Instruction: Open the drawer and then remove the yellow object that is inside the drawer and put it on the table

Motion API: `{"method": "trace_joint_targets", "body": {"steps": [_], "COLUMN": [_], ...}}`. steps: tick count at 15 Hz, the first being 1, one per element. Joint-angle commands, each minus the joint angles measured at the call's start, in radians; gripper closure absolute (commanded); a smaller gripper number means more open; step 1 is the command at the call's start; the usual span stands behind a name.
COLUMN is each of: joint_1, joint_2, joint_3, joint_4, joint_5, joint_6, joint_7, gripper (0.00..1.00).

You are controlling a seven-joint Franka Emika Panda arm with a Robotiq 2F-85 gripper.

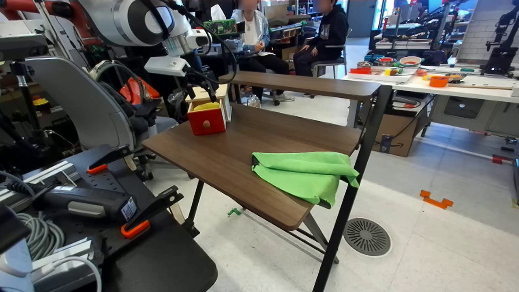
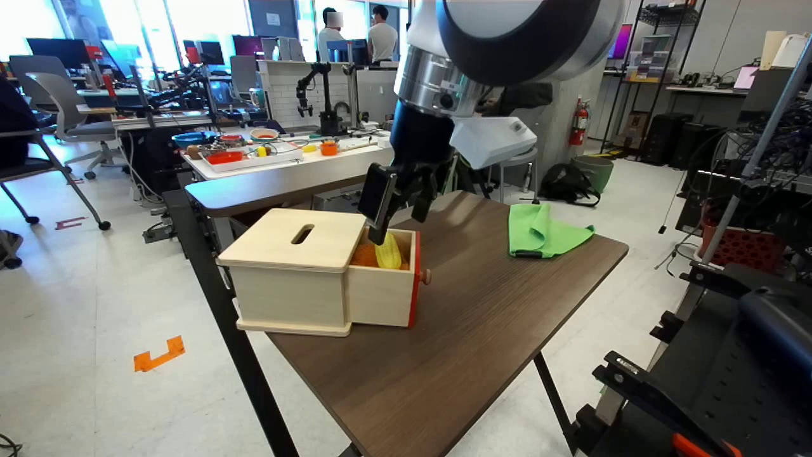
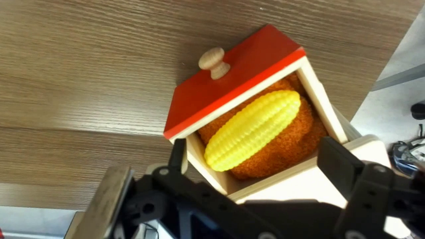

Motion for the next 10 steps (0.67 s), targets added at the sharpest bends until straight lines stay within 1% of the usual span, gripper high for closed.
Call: {"method": "trace_joint_targets", "body": {"steps": [1, 10], "joint_1": [-0.021, -0.041], "joint_2": [0.021, 0.068], "joint_3": [0.032, 0.038], "joint_4": [0.008, 0.039], "joint_5": [0.034, 0.065], "joint_6": [0.032, 0.028], "joint_7": [-0.003, -0.006], "gripper": [0.00, 0.00]}}
